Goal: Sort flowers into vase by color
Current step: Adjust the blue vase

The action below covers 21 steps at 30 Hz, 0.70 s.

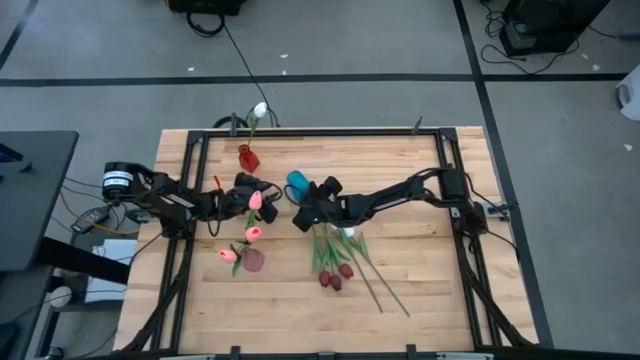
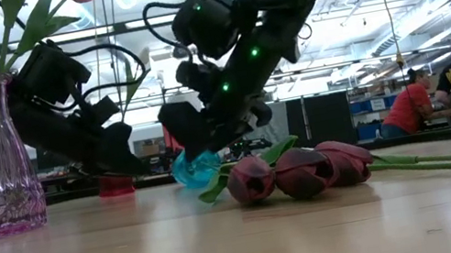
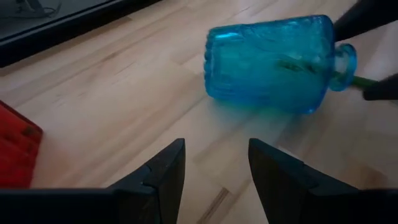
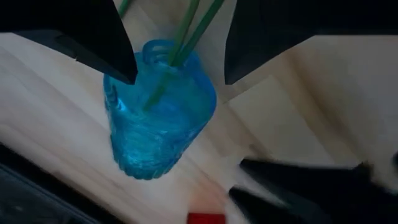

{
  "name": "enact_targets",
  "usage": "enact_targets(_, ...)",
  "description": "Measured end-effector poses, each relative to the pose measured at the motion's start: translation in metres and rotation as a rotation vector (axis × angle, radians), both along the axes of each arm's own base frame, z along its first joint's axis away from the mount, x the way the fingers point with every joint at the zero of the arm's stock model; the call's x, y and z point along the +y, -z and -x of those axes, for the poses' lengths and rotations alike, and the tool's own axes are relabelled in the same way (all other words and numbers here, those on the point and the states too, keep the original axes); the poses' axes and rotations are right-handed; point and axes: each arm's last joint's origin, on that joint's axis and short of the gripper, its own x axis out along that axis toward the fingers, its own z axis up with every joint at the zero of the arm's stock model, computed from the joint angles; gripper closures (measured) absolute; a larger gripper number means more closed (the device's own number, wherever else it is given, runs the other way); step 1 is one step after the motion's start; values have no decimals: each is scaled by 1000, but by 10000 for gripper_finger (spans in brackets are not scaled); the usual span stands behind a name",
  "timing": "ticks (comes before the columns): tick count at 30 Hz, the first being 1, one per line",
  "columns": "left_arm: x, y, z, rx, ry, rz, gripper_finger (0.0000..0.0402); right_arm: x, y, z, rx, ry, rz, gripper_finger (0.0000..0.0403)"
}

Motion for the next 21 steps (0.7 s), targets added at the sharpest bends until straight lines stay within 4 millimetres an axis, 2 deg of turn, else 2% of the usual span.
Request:
enact_targets(4, 0, 0, 0, 3, 16, 10, 220, 0, 5, -1, 1, 11, 2, 159)
enact_targets(21, -1, 0, -1, 0, 42, 24, 220, -5, 3, -1, -17, 93, 84, 163)
